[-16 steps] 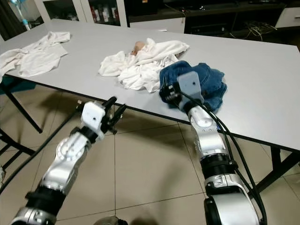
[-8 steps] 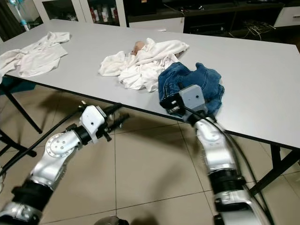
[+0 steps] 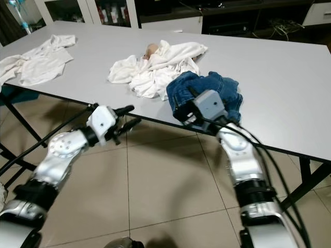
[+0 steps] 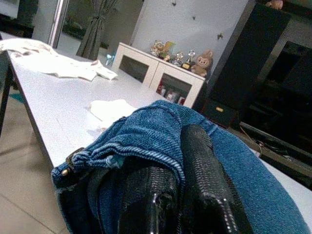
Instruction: Hang hanger
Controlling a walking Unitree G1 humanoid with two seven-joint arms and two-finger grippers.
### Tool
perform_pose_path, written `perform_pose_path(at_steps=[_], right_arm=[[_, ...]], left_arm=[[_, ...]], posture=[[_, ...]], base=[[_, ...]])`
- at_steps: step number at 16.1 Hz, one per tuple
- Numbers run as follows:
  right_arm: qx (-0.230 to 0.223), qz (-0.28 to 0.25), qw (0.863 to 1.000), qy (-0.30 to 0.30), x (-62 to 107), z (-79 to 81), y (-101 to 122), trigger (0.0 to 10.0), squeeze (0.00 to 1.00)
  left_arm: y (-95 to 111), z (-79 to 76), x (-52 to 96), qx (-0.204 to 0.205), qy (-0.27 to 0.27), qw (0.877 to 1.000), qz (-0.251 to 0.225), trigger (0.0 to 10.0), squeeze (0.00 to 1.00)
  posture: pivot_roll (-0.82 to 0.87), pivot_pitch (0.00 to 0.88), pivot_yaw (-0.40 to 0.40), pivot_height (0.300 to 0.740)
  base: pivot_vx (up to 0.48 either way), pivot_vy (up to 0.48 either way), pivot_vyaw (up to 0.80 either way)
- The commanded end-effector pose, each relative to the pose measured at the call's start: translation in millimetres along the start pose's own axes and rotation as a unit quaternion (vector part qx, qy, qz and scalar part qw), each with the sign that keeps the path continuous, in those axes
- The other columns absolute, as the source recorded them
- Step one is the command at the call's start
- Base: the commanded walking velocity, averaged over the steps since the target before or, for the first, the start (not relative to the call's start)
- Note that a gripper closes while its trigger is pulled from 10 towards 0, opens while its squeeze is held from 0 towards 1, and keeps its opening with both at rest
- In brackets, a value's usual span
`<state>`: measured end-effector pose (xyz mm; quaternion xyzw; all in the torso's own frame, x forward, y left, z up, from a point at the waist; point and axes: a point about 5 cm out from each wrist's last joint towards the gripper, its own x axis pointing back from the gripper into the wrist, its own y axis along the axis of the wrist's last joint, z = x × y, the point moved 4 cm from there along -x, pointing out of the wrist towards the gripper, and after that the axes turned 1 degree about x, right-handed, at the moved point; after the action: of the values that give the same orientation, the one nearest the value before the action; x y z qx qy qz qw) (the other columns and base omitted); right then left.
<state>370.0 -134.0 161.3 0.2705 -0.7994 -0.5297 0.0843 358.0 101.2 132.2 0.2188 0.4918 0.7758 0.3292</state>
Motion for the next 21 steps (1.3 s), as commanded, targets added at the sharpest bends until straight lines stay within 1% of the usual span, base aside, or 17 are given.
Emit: perform_pose_path(at_steps=[1,2,3,4,5,6,7,8,9,11,12,13,16,17,19,20,21], right_arm=[[0.016,-0.027,0.999,-0.011,-11.3,-0.1,16.0,10.0,0.0],[0.011,-0.032,0.999,-0.025,-15.0,-0.7,18.7,10.0,0.0],[0.009,-0.035,0.998,-0.047,-20.2,-3.1,21.9,10.0,0.0],[0.008,-0.044,0.996,-0.075,-26.8,-7.7,29.0,10.0,0.0],[0.007,-0.046,0.996,-0.082,-28.4,-9.2,31.0,10.0,0.0],[0.006,-0.052,0.995,-0.09,-30.5,-11.3,34.8,10.0,0.0],[0.003,-0.061,0.994,-0.092,-32.7,-12.3,40.4,10.0,0.0],[0.003,-0.066,0.994,-0.091,-33.5,-12.6,43.5,10.0,0.0],[0.001,-0.081,0.993,-0.089,-35.2,-13.0,52.8,10.0,0.0],[0.01,-0.093,0.991,-0.092,-35.8,-14.0,60.8,10.0,0.0],[0.015,-0.097,0.99,-0.103,-35.3,-18.1,64.8,10.0,0.0],[0.015,-0.098,0.989,-0.106,-35.3,-19.2,65.8,10.0,0.0],[0.019,-0.104,0.987,-0.122,-36.8,-27.5,74.8,10.0,0.0],[0.02,-0.103,0.986,-0.13,-38.9,-30.9,79.1,10.0,0.0],[0.021,-0.099,0.984,-0.144,-42.4,-35.2,82.7,10.0,0.0],[0.021,-0.099,0.984,-0.145,-42.9,-35.6,83.1,10.0,0.0],[0.022,-0.096,0.984,-0.149,-45.8,-36.1,85.1,10.0,0.0]], left_arm=[[1.1,9.1,-1.8,0.023,0.027,0.999,-0.006,10.0,0.0],[2.6,9.7,-5.6,0.046,0.035,0.998,-0.017,10.0,0.0],[5.4,9.9,-10.4,0.066,0.045,0.996,-0.028,10.0,0.32],[9.0,8.1,-17.3,0.087,0.052,0.994,-0.04,10.0,0.33],[10.3,7.4,-19.3,0.095,0.054,0.993,-0.044,10.0,0.33],[11.3,6.6,-22.9,0.105,0.057,0.992,-0.048,10.0,0.18],[12.7,5.5,-26.9,0.124,0.061,0.989,-0.053,10.0,0.0],[13.4,5.4,-28.5,0.135,0.062,0.987,-0.057,10.0,0.0],[14.8,7.6,-32.5,0.162,0.076,0.982,-0.067,10.0,0.0],[17.8,11.9,-34.9,0.193,0.096,0.973,-0.084,10.0,0.0],[21.4,13.3,-35.2,0.213,0.098,0.967,-0.103,10.0,1.0],[22.5,12.6,-35.2,0.215,0.093,0.966,-0.107,10.0,1.0],[31.7,5.0,-35.0,0.228,0.054,0.962,-0.142,10.0,1.0],[35.4,-1.2,-33.9,0.217,0.03,0.964,-0.153,10.0,1.0],[33.5,-5.6,-35.6,0.191,0.028,0.971,-0.141,10.0,1.0],[33.4,-6.4,-35.9,0.191,0.026,0.971,-0.14,10.0,1.0],[35.8,-13.0,-37.2,0.182,0.009,0.973,-0.143,10.0,0.4]], posture=[[-0.05,0.0,0.13,0.74],[-0.05,0.0,0.13,0.74],[-0.05,0.0,0.13,0.74],[-0.05,0.0,0.129,0.74],[-0.05,0.0,0.129,0.74],[-0.05,0.0,0.127,0.74],[-0.05,0.0,0.125,0.74],[-0.05,0.0,0.123,0.74],[-0.05,0.0,0.121,0.74],[-0.05,0.0,0.121,0.74],[-0.05,0.0,0.122,0.74],[-0.05,0.0,0.122,0.74],[-0.06,0.0,0.122,0.74],[-0.06,0.0,0.121,0.74],[-0.06,0.0,0.121,0.74],[-0.06,0.0,0.121,0.74],[-0.05,0.0,0.119,0.74]], base=[[0.0,0.0,0.0],[0.0,0.0,0.0],[0.0,0.0,0.0],[0.0,0.0,0.0],[0.0,0.0,0.0],[0.0,0.0,0.0],[0.0,0.0,0.0],[0.0,0.0,0.0],[0.0,0.0,0.0],[0.0,0.0,0.0],[0.0,0.0,0.0],[0.0,0.0,0.0],[0.0,0.0,0.0],[0.0,0.0,0.0],[0.0,0.0,0.0],[0.0,0.0,0.0],[0.0,0.0,0.0]])
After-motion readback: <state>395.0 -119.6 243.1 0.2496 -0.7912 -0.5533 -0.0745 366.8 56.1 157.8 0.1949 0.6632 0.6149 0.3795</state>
